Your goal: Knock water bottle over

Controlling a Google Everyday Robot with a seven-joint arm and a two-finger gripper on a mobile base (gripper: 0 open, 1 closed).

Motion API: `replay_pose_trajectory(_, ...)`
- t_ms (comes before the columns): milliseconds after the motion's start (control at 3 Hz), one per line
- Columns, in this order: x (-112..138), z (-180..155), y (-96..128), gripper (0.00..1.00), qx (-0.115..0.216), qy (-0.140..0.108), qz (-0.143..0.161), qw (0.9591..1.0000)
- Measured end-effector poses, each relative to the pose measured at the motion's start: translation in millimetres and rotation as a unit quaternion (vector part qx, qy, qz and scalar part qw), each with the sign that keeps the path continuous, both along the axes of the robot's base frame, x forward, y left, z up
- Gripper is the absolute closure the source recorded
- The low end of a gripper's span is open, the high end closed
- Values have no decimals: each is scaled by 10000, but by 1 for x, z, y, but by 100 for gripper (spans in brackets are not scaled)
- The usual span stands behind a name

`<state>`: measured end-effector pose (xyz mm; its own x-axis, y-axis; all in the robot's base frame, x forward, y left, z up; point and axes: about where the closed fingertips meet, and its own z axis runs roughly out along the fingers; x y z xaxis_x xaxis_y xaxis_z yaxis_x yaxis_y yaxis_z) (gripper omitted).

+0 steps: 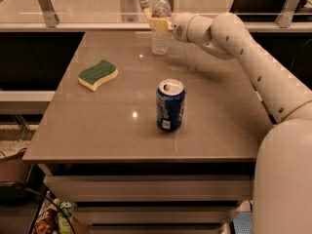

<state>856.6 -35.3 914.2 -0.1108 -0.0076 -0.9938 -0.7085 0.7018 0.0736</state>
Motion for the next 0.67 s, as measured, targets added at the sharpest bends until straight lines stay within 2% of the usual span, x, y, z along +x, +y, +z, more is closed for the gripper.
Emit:
replay_pose_trajectory(333,0,-1,3,100,3,5,20,10000)
replay_pose_trajectory(667,-5,5,3,100,-91,42,-3,9999)
